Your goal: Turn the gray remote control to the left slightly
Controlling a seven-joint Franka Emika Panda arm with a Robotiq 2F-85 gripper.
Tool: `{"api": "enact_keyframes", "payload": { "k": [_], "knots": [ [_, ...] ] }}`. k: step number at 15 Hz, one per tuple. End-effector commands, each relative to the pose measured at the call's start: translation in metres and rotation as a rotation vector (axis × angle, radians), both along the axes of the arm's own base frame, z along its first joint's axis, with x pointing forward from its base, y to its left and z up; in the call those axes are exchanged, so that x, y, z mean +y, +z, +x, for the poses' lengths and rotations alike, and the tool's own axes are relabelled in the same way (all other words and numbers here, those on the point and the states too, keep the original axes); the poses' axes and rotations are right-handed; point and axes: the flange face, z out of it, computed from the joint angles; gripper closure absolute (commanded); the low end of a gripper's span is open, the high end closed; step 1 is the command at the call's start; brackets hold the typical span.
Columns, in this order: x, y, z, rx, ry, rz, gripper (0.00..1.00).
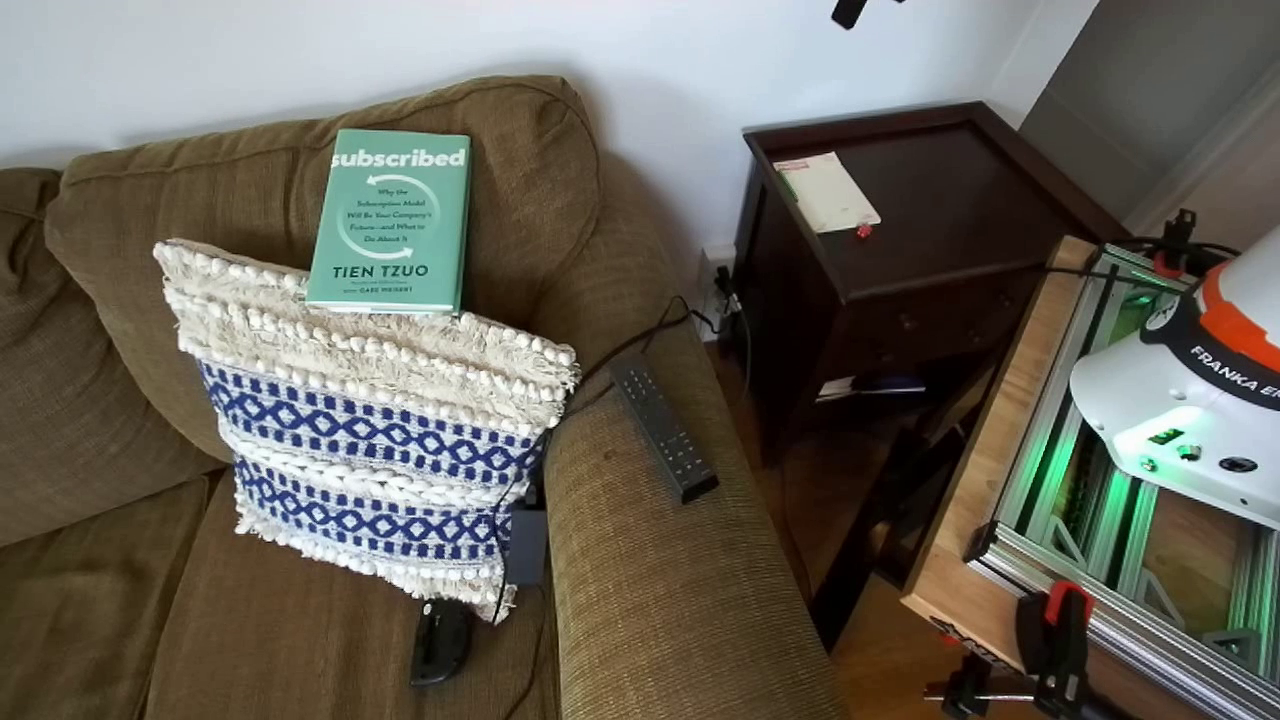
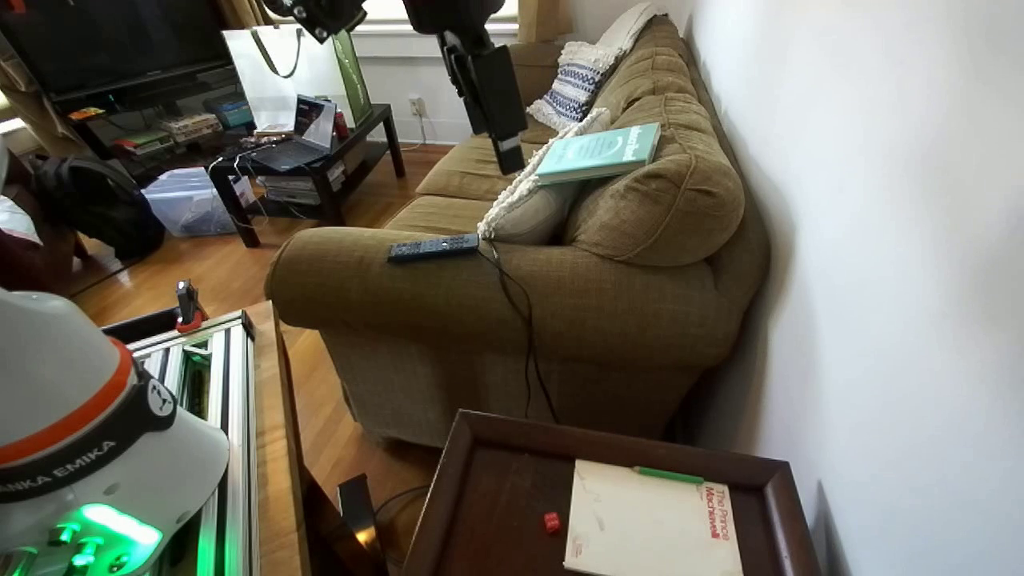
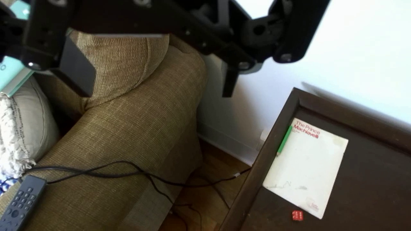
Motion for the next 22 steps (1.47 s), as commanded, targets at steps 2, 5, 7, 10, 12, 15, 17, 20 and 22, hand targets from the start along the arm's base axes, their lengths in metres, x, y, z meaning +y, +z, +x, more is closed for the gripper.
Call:
{"api": "enact_keyframes", "payload": {
  "k": [2, 5, 7, 10, 12, 15, 17, 20, 22],
  "knots": [
    [0.062, -0.053, 0.005, 0.115, -0.161, -0.001, 0.00],
    [0.102, -0.080, 0.008, 0.198, -0.214, 0.046, 0.00],
    [0.125, -0.094, 0.010, 0.244, -0.234, 0.094, 0.00],
    [0.151, -0.110, 0.014, 0.270, -0.268, 0.159, 0.00],
    [0.167, -0.117, 0.017, 0.264, -0.292, 0.199, 0.00],
    [0.192, -0.129, 0.018, 0.209, -0.311, 0.215, 0.00],
    [0.210, -0.140, 0.016, 0.186, -0.316, 0.199, 0.00],
    [0.212, -0.140, 0.011, 0.190, -0.298, 0.191, 0.00],
    [0.224, -0.150, 0.006, 0.201, -0.293, 0.181, 0.00]
  ]
}}
